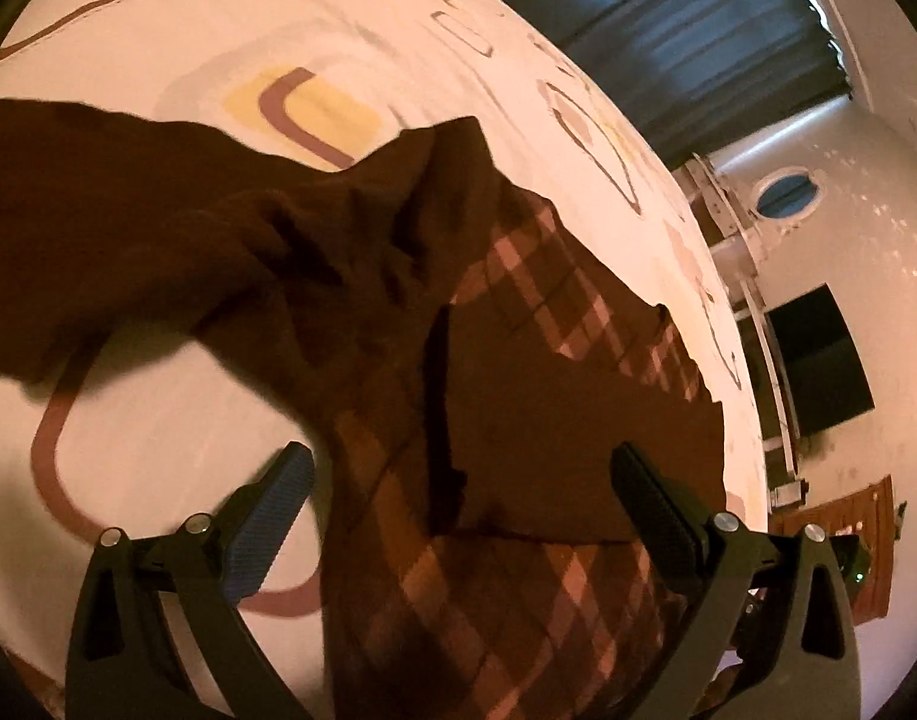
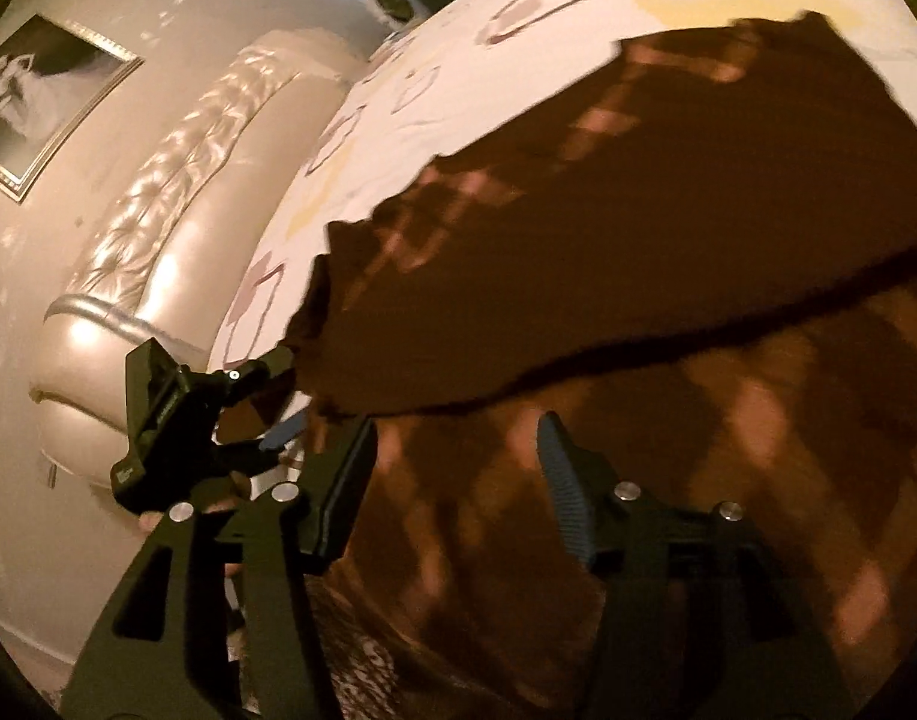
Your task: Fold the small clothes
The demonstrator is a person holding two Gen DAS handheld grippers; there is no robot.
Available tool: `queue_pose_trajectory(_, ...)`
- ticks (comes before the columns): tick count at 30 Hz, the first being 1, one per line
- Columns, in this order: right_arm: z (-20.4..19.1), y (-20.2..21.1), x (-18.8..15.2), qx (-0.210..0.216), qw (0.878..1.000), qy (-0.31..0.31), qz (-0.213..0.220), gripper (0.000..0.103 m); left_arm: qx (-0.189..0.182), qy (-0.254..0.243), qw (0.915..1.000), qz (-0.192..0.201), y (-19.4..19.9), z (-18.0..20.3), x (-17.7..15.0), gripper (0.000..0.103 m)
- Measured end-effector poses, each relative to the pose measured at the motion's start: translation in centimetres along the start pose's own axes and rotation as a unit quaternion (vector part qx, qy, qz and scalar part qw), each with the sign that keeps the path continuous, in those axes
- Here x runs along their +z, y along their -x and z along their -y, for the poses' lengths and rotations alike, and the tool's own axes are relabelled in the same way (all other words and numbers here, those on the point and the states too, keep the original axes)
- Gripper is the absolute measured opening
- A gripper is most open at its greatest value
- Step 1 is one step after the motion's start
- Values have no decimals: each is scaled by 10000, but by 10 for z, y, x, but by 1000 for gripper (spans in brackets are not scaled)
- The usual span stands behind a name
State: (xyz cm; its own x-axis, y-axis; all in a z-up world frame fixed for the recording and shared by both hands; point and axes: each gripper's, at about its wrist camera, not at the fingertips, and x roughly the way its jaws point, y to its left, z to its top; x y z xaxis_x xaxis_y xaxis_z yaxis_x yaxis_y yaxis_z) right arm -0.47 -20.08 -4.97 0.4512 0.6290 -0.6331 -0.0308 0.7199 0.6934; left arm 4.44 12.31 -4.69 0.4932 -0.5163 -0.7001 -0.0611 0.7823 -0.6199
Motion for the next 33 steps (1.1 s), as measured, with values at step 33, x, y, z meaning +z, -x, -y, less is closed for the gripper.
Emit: queue_pose_trajectory(33, 34, 11, -5, 9, 9993, -289, 224, 56, -1469, 686, 9860, -377, 6, 0, 7, 97)
